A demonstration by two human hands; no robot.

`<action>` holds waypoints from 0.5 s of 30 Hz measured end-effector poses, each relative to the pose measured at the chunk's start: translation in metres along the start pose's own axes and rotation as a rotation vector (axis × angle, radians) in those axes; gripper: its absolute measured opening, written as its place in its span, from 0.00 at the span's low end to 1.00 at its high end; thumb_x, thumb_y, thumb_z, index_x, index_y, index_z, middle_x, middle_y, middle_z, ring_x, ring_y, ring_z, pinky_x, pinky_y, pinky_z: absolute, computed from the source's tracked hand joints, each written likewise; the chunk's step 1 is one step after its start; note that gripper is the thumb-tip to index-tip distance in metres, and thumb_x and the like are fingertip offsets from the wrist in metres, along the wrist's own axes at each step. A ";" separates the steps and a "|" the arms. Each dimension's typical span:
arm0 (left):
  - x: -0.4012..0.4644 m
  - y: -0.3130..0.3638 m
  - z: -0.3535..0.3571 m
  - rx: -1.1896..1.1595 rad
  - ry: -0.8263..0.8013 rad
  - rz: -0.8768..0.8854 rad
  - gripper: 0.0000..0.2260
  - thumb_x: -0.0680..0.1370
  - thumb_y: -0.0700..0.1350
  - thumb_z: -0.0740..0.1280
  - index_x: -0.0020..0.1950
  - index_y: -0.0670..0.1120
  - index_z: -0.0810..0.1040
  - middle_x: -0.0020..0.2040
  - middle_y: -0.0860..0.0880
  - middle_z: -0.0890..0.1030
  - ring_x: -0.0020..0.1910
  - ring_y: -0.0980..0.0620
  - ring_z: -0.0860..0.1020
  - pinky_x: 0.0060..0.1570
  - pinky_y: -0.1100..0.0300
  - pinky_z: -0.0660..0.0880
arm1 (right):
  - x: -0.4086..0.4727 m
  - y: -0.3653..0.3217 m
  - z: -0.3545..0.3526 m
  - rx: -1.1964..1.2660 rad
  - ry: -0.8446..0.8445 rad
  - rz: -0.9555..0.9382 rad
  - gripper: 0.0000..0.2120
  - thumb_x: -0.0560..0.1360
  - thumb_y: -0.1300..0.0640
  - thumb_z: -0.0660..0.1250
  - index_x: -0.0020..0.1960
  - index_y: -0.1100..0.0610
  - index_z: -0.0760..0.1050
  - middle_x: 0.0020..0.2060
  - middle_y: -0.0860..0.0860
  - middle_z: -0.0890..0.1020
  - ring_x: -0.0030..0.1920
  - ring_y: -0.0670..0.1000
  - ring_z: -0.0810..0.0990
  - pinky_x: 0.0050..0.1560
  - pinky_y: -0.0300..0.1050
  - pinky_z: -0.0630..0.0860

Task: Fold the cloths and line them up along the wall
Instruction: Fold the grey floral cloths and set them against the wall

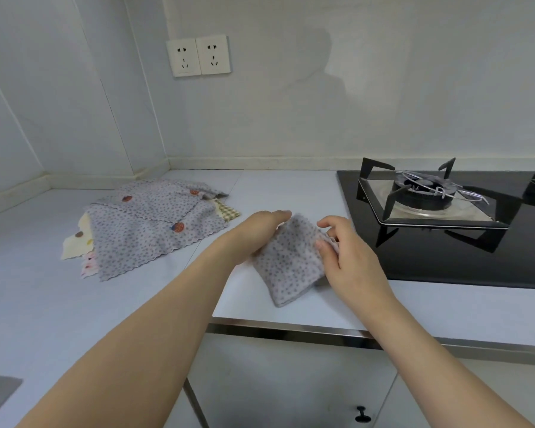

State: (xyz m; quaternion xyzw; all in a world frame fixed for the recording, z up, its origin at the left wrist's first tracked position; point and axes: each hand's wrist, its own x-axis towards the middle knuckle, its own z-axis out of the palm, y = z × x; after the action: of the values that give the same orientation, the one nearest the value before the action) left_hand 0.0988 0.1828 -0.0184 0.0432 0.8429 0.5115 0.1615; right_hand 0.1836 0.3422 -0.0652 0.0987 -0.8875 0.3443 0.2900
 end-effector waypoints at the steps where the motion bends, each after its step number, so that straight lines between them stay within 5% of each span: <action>1: 0.001 0.003 0.000 0.012 -0.032 -0.017 0.18 0.78 0.61 0.61 0.58 0.50 0.78 0.50 0.53 0.80 0.48 0.54 0.78 0.45 0.58 0.70 | 0.000 0.001 0.000 0.042 0.020 0.002 0.11 0.80 0.55 0.60 0.62 0.50 0.68 0.45 0.35 0.72 0.46 0.41 0.73 0.46 0.40 0.70; 4: 0.007 -0.001 -0.001 0.022 -0.058 0.065 0.16 0.77 0.59 0.66 0.50 0.47 0.81 0.49 0.51 0.83 0.48 0.51 0.81 0.45 0.57 0.72 | 0.000 0.005 0.000 0.137 0.047 0.017 0.12 0.80 0.56 0.61 0.63 0.49 0.68 0.47 0.33 0.72 0.49 0.39 0.73 0.48 0.33 0.68; 7: 0.014 -0.020 0.006 -0.290 -0.058 0.248 0.13 0.77 0.53 0.68 0.43 0.43 0.75 0.43 0.45 0.80 0.45 0.47 0.79 0.47 0.53 0.74 | 0.004 0.012 0.000 0.268 0.096 0.125 0.14 0.79 0.57 0.63 0.62 0.44 0.66 0.45 0.43 0.75 0.44 0.44 0.76 0.46 0.39 0.73; 10: 0.014 -0.035 0.018 -0.322 0.084 0.404 0.16 0.78 0.54 0.66 0.42 0.42 0.69 0.40 0.46 0.72 0.40 0.49 0.72 0.43 0.52 0.69 | 0.010 0.019 -0.002 0.516 0.181 0.335 0.17 0.77 0.60 0.66 0.62 0.47 0.66 0.46 0.53 0.78 0.46 0.51 0.80 0.49 0.49 0.79; 12: 0.012 -0.039 0.022 -0.307 0.175 0.487 0.15 0.81 0.53 0.62 0.41 0.43 0.66 0.39 0.47 0.70 0.39 0.51 0.70 0.41 0.53 0.66 | 0.012 0.020 -0.002 0.587 0.185 0.396 0.18 0.77 0.60 0.66 0.63 0.47 0.66 0.49 0.54 0.78 0.47 0.54 0.81 0.50 0.56 0.80; 15: 0.008 -0.039 0.020 -0.360 0.188 0.535 0.12 0.82 0.52 0.60 0.43 0.46 0.67 0.40 0.46 0.73 0.40 0.51 0.73 0.43 0.53 0.70 | 0.011 0.018 0.002 0.559 0.139 0.419 0.19 0.79 0.54 0.64 0.67 0.45 0.63 0.52 0.51 0.80 0.42 0.48 0.81 0.47 0.53 0.80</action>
State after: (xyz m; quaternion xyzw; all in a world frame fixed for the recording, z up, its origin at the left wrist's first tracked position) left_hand 0.1008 0.1831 -0.0624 0.1862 0.7089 0.6783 -0.0519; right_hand 0.1673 0.3546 -0.0699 -0.0336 -0.7380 0.6318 0.2345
